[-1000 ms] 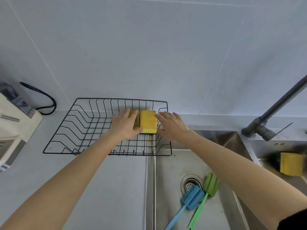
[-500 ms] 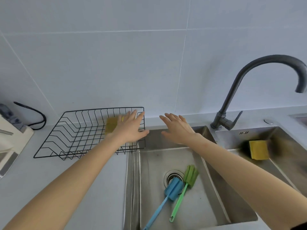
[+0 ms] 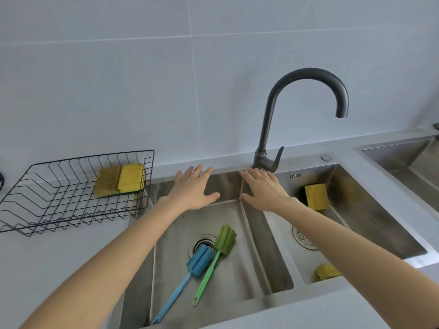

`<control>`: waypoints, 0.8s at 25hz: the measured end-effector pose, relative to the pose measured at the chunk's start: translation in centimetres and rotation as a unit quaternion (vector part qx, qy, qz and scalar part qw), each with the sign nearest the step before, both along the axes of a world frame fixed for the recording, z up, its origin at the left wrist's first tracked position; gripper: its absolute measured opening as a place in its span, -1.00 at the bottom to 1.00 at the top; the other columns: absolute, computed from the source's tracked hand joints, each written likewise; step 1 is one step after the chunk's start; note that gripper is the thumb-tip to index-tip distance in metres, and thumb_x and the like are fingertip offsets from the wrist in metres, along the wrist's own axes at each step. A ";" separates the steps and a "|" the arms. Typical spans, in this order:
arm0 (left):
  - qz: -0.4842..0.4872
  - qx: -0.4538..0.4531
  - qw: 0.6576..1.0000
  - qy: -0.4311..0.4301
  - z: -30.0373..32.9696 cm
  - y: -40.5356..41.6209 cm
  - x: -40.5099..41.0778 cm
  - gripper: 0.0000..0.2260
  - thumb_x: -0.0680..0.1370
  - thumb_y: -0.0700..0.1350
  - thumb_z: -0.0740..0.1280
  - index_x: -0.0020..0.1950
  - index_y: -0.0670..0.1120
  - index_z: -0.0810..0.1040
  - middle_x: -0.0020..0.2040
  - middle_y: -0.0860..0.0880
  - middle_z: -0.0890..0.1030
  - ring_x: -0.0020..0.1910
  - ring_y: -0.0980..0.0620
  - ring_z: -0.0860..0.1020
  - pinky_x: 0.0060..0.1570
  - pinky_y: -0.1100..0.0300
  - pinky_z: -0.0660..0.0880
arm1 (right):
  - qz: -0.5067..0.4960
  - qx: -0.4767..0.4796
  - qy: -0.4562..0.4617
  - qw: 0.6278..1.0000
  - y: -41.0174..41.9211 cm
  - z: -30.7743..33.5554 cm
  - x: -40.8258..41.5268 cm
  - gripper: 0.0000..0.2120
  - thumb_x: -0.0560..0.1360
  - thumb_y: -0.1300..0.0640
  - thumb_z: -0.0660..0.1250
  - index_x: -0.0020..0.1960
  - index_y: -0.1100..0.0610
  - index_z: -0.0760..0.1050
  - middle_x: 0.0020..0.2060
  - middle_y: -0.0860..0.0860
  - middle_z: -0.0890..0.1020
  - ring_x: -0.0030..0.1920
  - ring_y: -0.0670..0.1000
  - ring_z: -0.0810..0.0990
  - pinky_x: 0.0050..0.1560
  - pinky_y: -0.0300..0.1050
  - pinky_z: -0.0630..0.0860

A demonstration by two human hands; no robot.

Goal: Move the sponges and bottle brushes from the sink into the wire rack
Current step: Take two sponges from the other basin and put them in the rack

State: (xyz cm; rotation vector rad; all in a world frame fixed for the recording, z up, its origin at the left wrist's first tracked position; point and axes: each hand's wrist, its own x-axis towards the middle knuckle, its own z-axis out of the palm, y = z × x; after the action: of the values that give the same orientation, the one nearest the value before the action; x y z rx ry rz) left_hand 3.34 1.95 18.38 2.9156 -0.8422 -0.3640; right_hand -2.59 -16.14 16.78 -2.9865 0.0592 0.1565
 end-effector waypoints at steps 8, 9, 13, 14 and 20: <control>-0.032 -0.004 0.999 0.032 -2.3 -10.6 -3.8 -0.33 0.52 0.17 0.15 0.51 -0.02 -0.08 0.55 -0.12 -0.02 0.53 -0.12 -0.04 0.50 -0.13 -0.07 | -0.015 0.004 0.017 1.000 -10.3 -2.3 -3.9 -0.39 0.56 -0.02 0.19 0.52 0.06 0.03 0.54 0.06 0.12 0.54 0.08 0.04 0.53 0.07 -0.04; -0.037 -0.003 0.999 0.035 -2.6 -11.9 -4.1 -0.33 0.52 0.17 0.15 0.51 -0.02 -0.08 0.55 -0.12 -0.02 0.53 -0.12 -0.03 0.49 -0.13 -0.07 | -0.017 0.003 0.021 1.000 -11.7 -2.6 -4.2 -0.39 0.56 -0.02 0.19 0.52 0.05 0.02 0.54 0.06 0.12 0.54 0.08 0.04 0.53 0.07 -0.04; -0.054 -0.009 0.997 0.055 -4.0 -16.7 -5.3 -0.32 0.51 0.17 0.16 0.50 -0.02 -0.07 0.55 -0.13 0.00 0.52 -0.12 0.00 0.49 -0.13 -0.04 | -0.033 0.008 0.032 0.999 -16.4 -3.7 -5.4 -0.39 0.56 -0.01 0.20 0.52 0.05 0.03 0.53 0.06 0.12 0.54 0.09 0.04 0.53 0.09 -0.04; -0.059 -0.008 0.997 0.058 -4.3 -17.7 -5.6 -0.32 0.51 0.18 0.17 0.50 -0.03 -0.07 0.55 -0.13 0.02 0.52 -0.12 0.02 0.49 -0.12 -0.02 | -0.035 0.007 0.035 0.999 -17.3 -3.8 -5.6 -0.39 0.56 -0.01 0.19 0.52 0.05 0.03 0.53 0.07 0.13 0.54 0.09 0.05 0.53 0.10 -0.03; -0.092 0.008 0.990 0.109 -7.4 -23.1 -7.5 -0.31 0.50 0.18 0.20 0.50 -0.07 0.00 0.53 -0.11 0.10 0.50 -0.11 0.12 0.46 -0.04 0.09 | -0.051 0.015 0.061 0.997 -21.7 -5.7 -6.1 -0.39 0.56 -0.01 0.19 0.52 0.07 0.03 0.53 0.08 0.15 0.54 0.10 0.07 0.53 0.10 -0.01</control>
State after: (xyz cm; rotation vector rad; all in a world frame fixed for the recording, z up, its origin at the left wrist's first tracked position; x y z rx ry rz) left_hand -4.18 -21.17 11.02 2.7520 -1.0785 -0.6914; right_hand -8.73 -37.86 11.12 -2.9325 0.2220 0.3247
